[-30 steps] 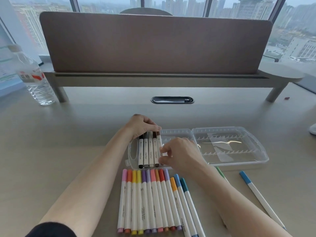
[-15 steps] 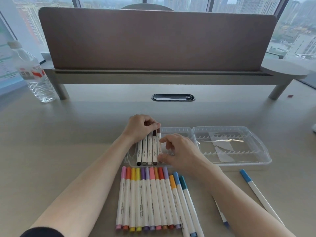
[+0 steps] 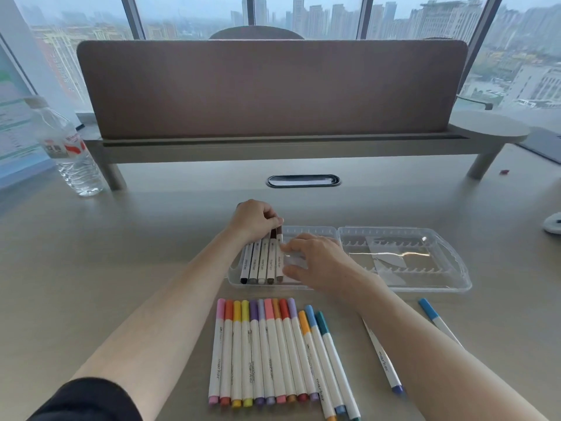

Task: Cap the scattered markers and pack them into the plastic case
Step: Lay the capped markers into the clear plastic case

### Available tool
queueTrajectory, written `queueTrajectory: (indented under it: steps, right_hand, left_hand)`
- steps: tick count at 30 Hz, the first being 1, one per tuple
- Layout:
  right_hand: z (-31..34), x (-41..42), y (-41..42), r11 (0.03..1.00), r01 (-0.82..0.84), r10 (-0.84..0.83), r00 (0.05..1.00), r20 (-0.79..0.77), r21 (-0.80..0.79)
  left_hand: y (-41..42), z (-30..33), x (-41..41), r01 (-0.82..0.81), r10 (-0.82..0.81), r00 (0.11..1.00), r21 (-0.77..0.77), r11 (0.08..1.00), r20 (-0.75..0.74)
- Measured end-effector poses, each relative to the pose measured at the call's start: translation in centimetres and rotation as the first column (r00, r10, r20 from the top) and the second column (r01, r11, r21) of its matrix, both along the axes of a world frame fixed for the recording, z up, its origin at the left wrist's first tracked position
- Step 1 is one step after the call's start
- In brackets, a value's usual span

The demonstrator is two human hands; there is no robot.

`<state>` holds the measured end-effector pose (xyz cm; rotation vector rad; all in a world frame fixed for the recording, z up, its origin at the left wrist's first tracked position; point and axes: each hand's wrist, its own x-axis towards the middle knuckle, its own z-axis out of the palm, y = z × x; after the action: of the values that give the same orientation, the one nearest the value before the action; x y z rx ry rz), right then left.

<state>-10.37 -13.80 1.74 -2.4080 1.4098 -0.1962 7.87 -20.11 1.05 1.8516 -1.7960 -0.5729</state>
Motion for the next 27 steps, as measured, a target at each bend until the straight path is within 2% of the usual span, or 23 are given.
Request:
queueTrajectory:
  steps: [4, 9, 15, 21, 27]
  right_hand:
    - [0.1, 0.1, 0.9, 0.999, 0.012, -0.015, 0.997, 0.076, 0.034]
    - [-0.5, 0.4, 1.2, 0.992, 0.112, -0.122, 0.976, 0.179, 0.062]
    - [-0.7, 0.7, 1.7, 0.983, 0.172, -0.183, 0.935, 0.304, 0.061]
    - [-1.0, 1.1, 1.3, 0.987, 0.159, -0.156, 0.971, 0.183, -0.003]
    - [-0.8, 1.0, 0.2, 0.992, 0.123, -0.125, 0.986, 0.109, 0.024]
  left_hand:
    - [0.1, 0.5, 0.4, 0.014, -0.013, 1.0, 0.051, 0.999, -0.017]
    - [0.0, 1.0, 0.2, 0.026, -0.024, 1.0, 0.131, 0.991, -0.019]
    - [0.2, 1.4, -0.8, 0.012, -0.021, 0.998, 0.121, 0.993, 0.067]
    - [0.2, 1.0, -0.8, -0.052, 0.049, 0.998, 0.086, 0.995, 0.043]
    - [0.5, 1.1, -1.2, -0.07, 0.067, 0.997, 0.083, 0.994, 0.042]
